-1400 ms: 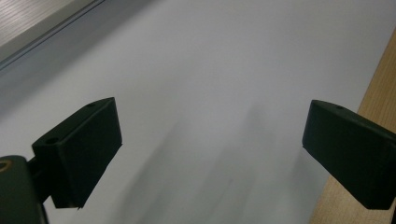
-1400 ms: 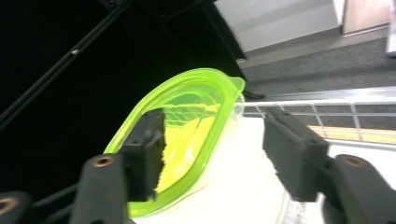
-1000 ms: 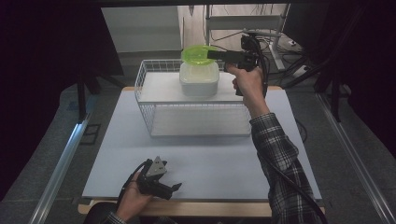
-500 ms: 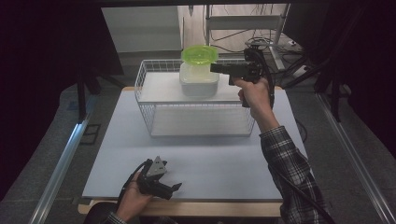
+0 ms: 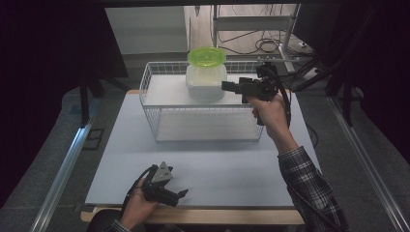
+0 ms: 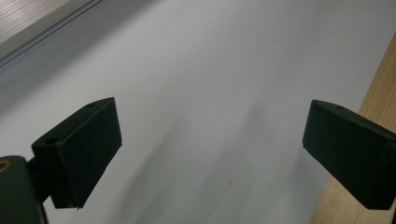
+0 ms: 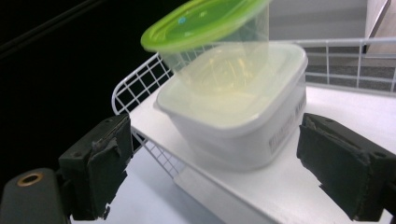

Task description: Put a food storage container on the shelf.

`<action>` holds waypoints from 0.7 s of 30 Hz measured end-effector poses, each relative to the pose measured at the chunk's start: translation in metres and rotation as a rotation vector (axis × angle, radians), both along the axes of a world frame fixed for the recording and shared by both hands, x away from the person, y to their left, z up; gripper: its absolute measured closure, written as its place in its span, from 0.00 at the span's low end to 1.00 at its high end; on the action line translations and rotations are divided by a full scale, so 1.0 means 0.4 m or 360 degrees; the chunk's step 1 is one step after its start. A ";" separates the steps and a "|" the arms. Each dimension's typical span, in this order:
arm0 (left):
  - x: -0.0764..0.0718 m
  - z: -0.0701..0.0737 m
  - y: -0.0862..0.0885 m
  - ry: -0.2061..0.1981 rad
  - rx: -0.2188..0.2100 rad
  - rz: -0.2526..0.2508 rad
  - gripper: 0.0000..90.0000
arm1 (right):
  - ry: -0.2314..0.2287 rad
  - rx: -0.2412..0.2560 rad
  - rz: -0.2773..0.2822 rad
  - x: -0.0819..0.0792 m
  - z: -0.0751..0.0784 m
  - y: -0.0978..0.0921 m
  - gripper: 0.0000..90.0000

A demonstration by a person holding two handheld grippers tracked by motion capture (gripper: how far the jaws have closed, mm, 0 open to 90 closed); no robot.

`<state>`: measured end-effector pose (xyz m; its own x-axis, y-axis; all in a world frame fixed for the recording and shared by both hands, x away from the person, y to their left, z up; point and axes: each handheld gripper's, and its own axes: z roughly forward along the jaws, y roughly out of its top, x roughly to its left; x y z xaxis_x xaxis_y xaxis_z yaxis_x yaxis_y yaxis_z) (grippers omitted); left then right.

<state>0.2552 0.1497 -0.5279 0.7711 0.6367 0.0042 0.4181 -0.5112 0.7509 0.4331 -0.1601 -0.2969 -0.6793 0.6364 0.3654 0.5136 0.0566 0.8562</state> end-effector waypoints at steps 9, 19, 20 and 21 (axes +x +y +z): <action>0.001 -0.001 0.001 0.0000 -0.0001 0.0008 0.05 | -0.0071 -0.0134 -0.0003 -0.051 -0.028 -0.020 0.12; 0.001 -0.002 -0.001 -0.0002 0.0005 0.0008 0.05 | -0.0071 -0.0208 0.0015 -0.096 -0.064 -0.018 0.08; 0.001 -0.002 0.000 -0.0002 0.0006 0.0008 0.05 | -0.0071 -0.0209 0.0012 -0.099 -0.069 -0.019 0.07; 0.001 -0.002 -0.001 -0.0002 0.0006 0.0008 0.05 | -0.0072 -0.0209 0.0010 -0.101 -0.072 -0.020 0.07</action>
